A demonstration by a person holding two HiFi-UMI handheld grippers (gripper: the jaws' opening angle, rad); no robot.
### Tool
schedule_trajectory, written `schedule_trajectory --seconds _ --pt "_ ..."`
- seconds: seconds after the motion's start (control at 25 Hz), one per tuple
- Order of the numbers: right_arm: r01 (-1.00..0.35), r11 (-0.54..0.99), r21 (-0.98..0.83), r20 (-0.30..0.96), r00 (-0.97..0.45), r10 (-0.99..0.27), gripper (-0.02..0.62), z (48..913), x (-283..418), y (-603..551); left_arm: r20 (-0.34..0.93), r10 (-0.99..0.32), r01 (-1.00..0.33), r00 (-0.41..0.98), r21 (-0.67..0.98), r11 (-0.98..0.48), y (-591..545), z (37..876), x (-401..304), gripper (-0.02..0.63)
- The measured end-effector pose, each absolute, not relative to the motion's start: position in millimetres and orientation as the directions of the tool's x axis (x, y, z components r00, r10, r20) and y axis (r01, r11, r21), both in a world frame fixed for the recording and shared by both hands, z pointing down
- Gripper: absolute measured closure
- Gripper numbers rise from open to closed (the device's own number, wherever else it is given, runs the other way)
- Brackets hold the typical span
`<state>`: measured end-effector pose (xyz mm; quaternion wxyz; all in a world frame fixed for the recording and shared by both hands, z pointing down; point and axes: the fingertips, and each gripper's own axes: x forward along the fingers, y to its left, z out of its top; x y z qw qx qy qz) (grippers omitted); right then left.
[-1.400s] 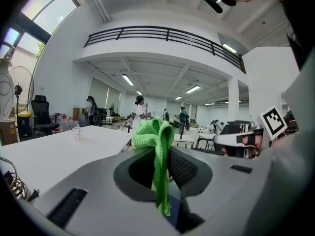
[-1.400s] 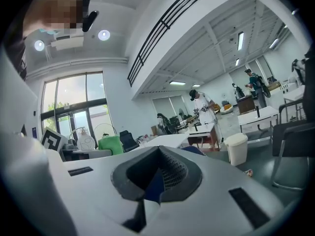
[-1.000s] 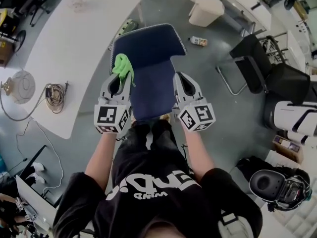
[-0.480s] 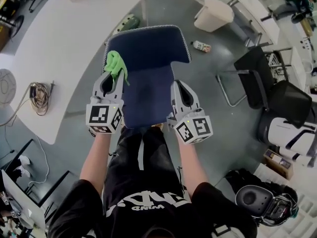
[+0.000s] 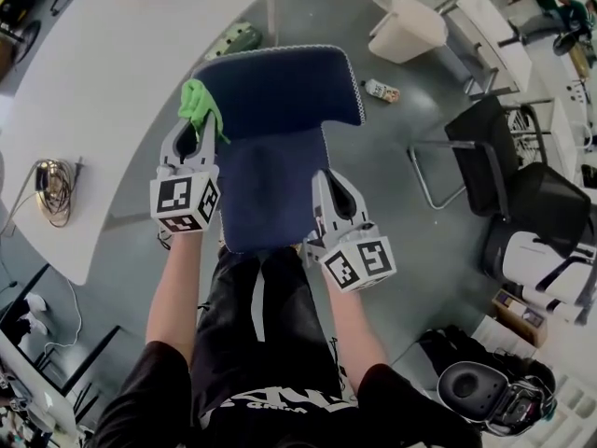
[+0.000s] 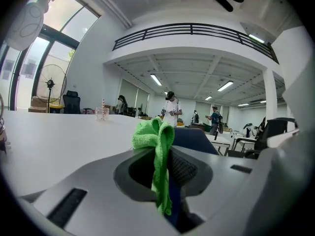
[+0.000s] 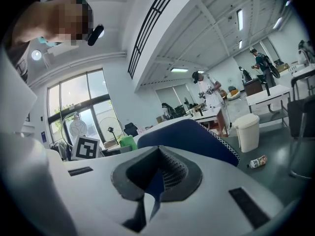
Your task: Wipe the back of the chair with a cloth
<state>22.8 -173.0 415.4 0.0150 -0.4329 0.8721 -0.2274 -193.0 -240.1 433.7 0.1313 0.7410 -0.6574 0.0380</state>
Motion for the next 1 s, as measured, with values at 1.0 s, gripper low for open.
schedule_trajectory --seconds 1.0 --pt "-0.813 0.404 -0.419 0.264 -0.535 -0.802 0.604 461.7 95.8 -185.2 0.125 -0.990 -0.978 0.066 0.206 -0.039 -309.5 446.9 -145.8 0.549"
